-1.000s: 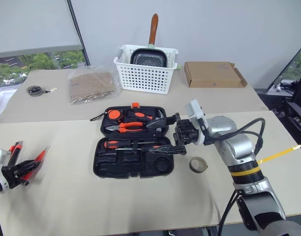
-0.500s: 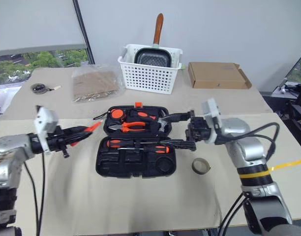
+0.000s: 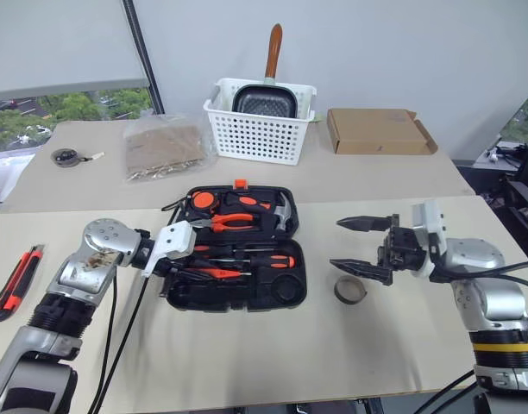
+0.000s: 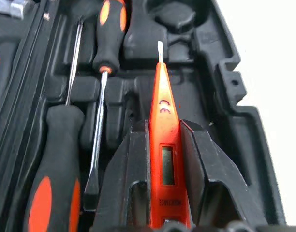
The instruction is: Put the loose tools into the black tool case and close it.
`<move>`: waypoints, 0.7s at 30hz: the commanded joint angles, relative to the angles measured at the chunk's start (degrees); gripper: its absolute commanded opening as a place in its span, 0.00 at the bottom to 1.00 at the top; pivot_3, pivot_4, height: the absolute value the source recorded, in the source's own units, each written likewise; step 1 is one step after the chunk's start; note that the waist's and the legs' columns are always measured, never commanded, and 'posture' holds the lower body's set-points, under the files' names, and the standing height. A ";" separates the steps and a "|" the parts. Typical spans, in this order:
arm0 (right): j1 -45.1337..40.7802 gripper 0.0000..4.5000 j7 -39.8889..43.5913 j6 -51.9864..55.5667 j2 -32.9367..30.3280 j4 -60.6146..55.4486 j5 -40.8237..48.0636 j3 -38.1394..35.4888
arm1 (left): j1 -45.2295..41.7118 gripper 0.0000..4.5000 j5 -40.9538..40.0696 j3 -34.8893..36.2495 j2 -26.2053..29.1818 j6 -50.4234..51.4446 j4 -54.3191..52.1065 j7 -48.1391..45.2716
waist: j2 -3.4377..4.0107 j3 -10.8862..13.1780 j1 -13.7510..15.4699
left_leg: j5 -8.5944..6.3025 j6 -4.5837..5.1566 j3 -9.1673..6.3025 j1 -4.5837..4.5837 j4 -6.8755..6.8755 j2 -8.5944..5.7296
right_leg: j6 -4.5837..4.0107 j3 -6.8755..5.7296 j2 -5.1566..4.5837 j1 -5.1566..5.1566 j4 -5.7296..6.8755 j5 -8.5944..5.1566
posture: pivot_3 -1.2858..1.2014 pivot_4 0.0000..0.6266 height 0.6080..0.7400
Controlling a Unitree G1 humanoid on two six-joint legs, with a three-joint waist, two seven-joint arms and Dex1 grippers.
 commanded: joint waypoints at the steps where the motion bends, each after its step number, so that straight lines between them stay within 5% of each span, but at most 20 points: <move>1: -0.39 1.00 -0.49 -0.50 -0.65 -2.46 1.61 -1.19 | -2.87 0.10 2.53 -0.42 -0.73 -2.33 2.77 0.27 | 0.00 0.00 0.05 | 0.00 0.01 -0.01 0.00 0.01 0.00 | 0.01 0.00 0.00 0.00 0.01 0.01 | 0.52 0.24 0.70; 21: -2.29 1.00 1.85 -1.57 -0.35 -0.26 1.52 0.06 | -0.69 0.10 6.77 -2.16 -1.70 1.08 -0.19 1.26 | 0.01 -0.01 0.02 | -0.07 0.16 0.04 -0.02 0.02 -0.06 | 0.01 0.02 -0.05 0.05 -0.05 0.01 | 0.52 0.24 0.70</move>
